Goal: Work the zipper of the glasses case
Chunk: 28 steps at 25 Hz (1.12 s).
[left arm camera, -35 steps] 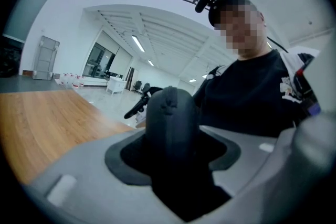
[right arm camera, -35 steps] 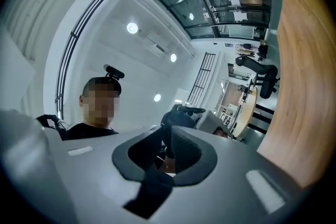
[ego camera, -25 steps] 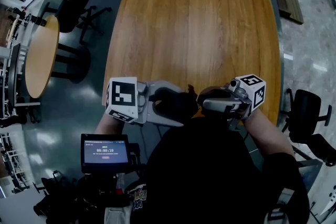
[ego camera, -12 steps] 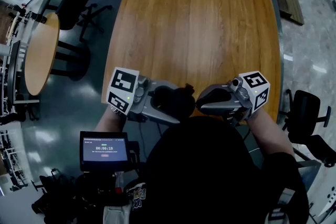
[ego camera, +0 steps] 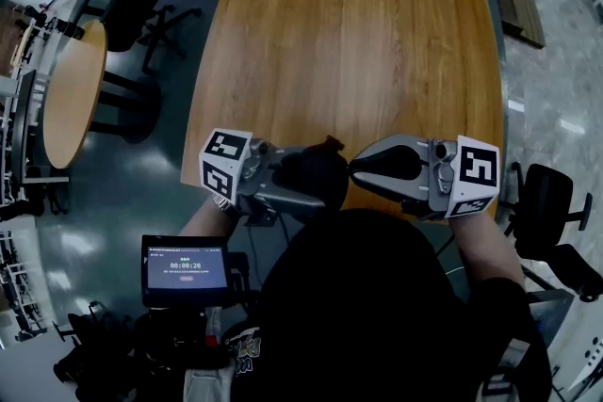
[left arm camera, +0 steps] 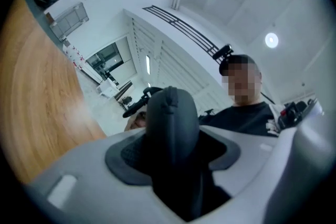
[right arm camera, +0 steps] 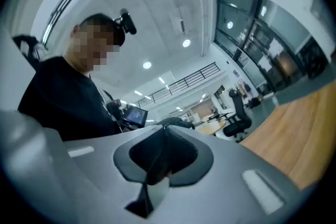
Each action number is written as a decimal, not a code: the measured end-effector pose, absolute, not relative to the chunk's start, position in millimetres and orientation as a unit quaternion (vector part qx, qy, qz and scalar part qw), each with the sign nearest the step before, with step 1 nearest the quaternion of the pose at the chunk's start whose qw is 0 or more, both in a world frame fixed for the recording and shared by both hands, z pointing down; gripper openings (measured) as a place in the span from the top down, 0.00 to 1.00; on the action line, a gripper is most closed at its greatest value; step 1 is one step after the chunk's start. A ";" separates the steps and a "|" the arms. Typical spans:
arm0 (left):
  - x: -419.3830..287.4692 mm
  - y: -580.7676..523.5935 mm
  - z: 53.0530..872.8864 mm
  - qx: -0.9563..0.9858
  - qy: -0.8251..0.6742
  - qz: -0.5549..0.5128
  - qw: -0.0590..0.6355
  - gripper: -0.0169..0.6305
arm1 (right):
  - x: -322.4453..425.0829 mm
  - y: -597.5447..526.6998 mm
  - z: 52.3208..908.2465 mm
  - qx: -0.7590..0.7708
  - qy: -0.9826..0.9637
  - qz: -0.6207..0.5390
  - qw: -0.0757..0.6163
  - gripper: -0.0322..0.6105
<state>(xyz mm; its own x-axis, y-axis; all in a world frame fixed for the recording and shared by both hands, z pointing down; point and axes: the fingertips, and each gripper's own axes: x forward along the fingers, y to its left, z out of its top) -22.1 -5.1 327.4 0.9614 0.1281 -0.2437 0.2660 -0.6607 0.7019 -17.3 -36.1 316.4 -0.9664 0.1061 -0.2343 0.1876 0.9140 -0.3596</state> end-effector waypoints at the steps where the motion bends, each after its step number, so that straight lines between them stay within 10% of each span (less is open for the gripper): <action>1: -23.0 -7.9 326.3 0.903 0.103 -0.106 0.404 0.57 | -18.9 -37.7 313.1 0.051 0.983 -0.153 0.089 0.91; 11: -29.2 -29.2 305.7 0.874 0.067 -0.239 0.417 0.58 | -26.0 -45.0 300.5 -0.081 0.968 0.213 -0.102 0.95; 28: -21.0 -19.5 302.2 0.905 0.070 -0.207 0.366 0.58 | -11.7 -28.1 293.3 0.009 0.930 0.309 -0.201 0.95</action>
